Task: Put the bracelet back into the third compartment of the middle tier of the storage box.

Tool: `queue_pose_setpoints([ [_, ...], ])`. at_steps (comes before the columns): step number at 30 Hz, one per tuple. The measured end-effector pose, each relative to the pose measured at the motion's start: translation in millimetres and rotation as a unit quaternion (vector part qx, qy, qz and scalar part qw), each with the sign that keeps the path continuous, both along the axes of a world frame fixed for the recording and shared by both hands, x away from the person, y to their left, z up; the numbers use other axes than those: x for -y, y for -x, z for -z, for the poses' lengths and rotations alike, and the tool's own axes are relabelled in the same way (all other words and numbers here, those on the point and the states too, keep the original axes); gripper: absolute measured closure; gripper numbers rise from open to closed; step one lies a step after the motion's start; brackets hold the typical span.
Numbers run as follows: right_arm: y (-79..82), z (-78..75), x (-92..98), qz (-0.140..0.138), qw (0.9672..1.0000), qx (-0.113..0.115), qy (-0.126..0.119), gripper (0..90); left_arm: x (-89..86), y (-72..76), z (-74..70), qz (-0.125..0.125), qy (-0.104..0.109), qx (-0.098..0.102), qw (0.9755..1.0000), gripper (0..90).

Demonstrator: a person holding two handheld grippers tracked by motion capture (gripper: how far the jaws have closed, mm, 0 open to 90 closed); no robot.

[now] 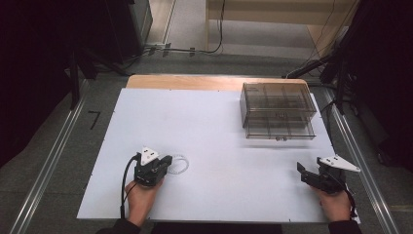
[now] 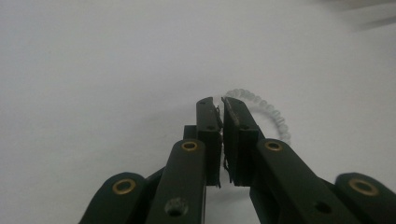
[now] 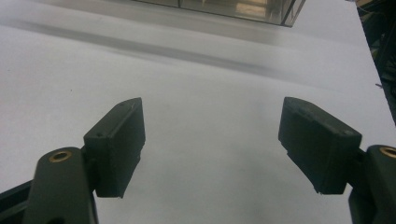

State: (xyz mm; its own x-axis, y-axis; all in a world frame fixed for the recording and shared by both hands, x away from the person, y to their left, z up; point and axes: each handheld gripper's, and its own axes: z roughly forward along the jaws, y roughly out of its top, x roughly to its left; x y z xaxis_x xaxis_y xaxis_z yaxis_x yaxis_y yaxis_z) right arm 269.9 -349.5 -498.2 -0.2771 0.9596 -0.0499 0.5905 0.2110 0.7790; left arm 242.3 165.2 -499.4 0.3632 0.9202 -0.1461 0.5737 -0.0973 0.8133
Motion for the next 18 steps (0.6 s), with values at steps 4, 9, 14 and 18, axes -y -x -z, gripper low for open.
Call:
queue_pose_setpoints([
  [4,-0.3,0.3,-0.9,0.001,1.0,-0.002,0.002,21.0,0.9,0.6,-3.9,0.004,0.012,0.008,0.9999,86.1],
  [9,-0.6,0.6,-0.5,0.0,1.0,-0.001,0.002,21.0,1.1,1.4,-9.7,0.008,0.026,0.018,0.9995,86.1],
  [14,-0.6,0.4,-0.9,-0.001,1.0,-0.001,0.002,21.0,3.7,2.6,-16.6,0.012,0.034,0.031,0.9989,86.0],
  [18,-0.8,-0.1,-2.2,0.0,1.0,0.0,-0.001,21.0,7.2,0.8,-21.6,0.016,0.039,0.035,0.9985,86.0],
])
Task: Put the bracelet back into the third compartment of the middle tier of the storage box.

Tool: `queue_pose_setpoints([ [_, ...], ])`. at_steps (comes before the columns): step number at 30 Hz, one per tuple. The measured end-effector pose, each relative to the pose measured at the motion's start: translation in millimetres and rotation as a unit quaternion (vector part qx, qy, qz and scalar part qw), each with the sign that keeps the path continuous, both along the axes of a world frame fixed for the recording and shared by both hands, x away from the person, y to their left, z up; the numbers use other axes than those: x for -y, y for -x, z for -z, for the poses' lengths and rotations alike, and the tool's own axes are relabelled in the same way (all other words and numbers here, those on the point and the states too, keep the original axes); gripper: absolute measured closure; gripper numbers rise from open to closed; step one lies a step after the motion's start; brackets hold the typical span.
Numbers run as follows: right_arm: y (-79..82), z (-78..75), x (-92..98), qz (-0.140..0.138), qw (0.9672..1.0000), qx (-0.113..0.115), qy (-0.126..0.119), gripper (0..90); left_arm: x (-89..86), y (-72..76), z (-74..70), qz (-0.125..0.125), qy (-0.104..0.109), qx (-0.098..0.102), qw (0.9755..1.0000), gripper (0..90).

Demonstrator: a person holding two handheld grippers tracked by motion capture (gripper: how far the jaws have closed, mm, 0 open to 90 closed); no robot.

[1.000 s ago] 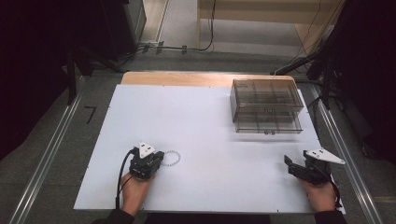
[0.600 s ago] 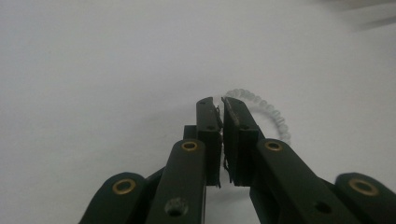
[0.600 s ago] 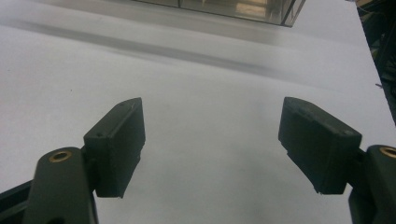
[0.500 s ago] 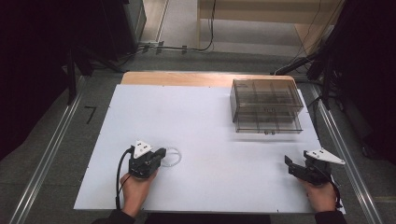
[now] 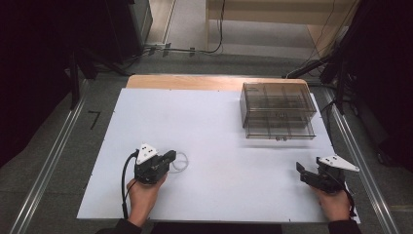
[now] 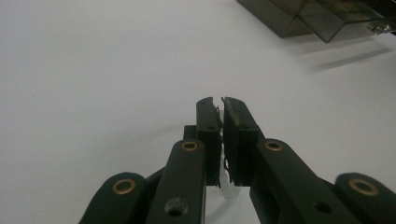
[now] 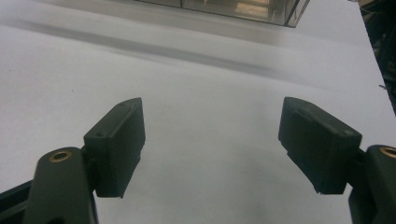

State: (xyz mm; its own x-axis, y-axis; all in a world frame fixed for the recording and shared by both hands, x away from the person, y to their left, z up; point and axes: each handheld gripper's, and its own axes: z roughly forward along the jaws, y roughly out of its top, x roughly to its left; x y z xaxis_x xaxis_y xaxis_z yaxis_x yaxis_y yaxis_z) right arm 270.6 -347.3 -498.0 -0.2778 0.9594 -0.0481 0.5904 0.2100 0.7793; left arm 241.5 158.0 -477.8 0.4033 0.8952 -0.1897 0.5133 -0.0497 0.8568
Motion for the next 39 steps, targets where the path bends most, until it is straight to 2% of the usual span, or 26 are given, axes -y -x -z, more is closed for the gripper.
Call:
queue_pose_setpoints([
  [8,-1.3,-0.6,-2.8,-0.006,1.0,0.003,0.002,21.0,10.2,-9.3,-11.9,0.011,0.006,0.011,0.9999,86.0],
  [23,-5.3,-4.0,-14.7,-0.018,0.9997,0.016,0.003,21.0,34.4,-25.2,-20.1,0.026,0.009,0.018,0.9995,86.0],
  [39,-8.8,-10.8,-31.6,-0.037,0.9988,0.031,-0.007,21.4,78.9,-47.7,-28.4,0.056,0.016,0.021,0.9981,86.0],
])
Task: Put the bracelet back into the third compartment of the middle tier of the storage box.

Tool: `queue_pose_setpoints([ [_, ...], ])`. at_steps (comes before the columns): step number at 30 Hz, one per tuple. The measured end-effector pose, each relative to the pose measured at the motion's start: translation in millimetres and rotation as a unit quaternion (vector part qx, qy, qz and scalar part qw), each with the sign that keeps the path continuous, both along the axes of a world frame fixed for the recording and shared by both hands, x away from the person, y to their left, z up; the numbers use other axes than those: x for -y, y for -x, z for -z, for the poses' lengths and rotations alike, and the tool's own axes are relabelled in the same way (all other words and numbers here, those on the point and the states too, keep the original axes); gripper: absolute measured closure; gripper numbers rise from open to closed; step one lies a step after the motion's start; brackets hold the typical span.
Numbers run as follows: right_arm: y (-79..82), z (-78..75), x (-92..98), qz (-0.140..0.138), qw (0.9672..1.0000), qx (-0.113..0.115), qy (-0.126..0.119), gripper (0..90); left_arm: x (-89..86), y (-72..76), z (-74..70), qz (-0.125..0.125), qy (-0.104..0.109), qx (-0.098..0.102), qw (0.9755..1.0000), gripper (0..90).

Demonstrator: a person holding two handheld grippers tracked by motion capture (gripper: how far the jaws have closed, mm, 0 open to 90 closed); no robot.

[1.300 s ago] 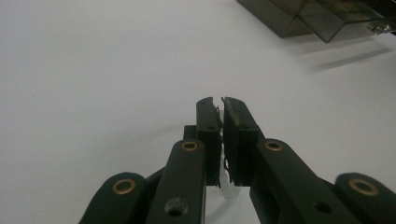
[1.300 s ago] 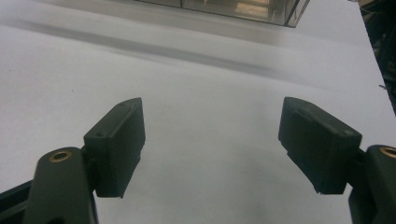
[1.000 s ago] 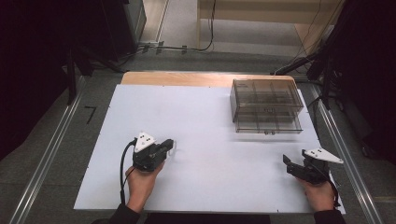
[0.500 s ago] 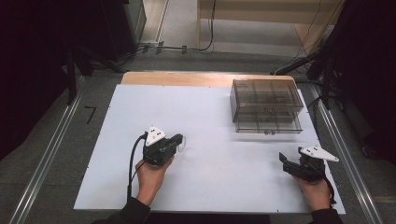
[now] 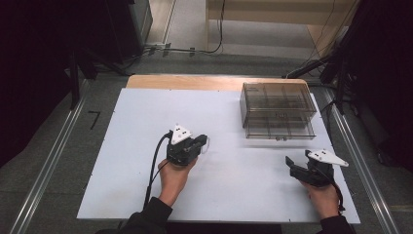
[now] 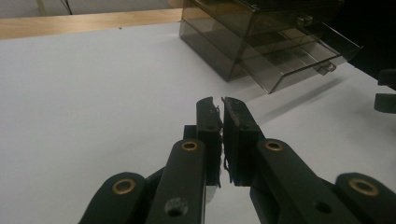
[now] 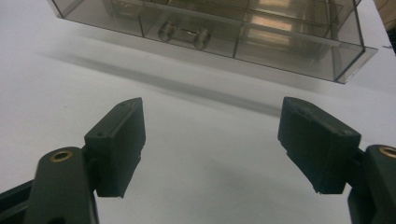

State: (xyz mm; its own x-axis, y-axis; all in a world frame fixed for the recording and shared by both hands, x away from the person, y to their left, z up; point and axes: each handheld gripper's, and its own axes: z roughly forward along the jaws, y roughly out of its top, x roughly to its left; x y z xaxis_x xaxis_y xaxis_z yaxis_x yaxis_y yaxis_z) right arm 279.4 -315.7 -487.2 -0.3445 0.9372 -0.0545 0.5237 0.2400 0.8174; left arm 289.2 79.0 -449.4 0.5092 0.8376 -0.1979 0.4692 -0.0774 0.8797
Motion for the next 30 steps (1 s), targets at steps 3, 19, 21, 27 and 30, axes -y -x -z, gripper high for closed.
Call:
queue_pose_setpoints([
  [3,-0.9,-0.7,-2.1,-0.003,1.0,0.0,-0.002,22.2,7.6,-4.2,-1.3,0.004,0.001,0.001,1.0,86.0],
  [19,-7.4,-12.9,-25.7,-0.027,0.9991,0.034,0.004,28.4,38.6,-22.2,-5.5,0.015,0.004,0.001,0.9999,86.0],
  [21,-9.3,-13.6,-29.4,-0.031,0.9989,0.034,0.001,28.3,41.1,-23.8,-5.7,0.016,0.003,0.001,0.9999,85.9],
  [27,-14.5,-13.6,-39.7,-0.042,0.9987,0.028,-0.003,29.5,48.8,-27.3,-6.0,0.02,0.002,0.0,0.9998,85.9],
  [30,-17.2,-13.6,-44.3,-0.051,0.9984,0.024,-0.009,29.5,52.2,-28.9,-6.4,0.022,0.001,0.0,0.9998,86.0],
])
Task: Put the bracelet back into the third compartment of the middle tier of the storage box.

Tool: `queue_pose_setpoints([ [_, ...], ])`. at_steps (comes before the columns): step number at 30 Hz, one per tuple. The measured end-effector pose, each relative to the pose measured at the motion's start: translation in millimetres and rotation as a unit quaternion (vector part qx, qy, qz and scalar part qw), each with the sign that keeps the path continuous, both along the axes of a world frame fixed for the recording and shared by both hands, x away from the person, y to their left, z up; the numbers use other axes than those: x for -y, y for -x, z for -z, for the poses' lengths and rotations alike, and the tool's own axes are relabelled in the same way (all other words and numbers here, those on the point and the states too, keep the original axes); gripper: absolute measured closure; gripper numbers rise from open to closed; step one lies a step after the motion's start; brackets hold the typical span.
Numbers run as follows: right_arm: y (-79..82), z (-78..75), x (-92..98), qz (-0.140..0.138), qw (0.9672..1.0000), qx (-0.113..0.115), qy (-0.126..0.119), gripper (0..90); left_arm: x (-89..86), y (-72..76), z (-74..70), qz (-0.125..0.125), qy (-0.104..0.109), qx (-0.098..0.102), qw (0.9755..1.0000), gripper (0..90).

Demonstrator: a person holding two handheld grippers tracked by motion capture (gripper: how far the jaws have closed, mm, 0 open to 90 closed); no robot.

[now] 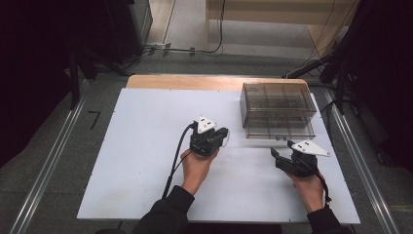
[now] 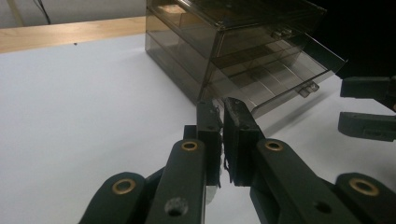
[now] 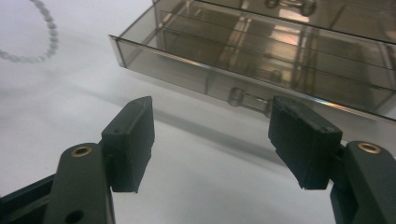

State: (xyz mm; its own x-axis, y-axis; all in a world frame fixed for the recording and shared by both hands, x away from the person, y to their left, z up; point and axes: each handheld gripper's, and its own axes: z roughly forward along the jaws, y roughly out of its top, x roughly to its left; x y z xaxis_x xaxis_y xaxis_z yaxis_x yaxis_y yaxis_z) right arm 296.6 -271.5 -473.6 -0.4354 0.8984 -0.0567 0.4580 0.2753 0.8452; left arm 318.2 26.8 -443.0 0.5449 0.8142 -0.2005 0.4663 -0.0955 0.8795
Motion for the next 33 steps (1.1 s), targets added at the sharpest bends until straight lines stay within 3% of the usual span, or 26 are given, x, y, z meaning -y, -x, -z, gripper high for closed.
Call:
queue_pose_setpoints([
  [33,-15.0,-5.3,-31.8,-0.04,0.999,-0.003,-0.018,41.2,46.8,-18.9,0.5,0.037,-0.009,-0.006,0.9993,85.9],
])
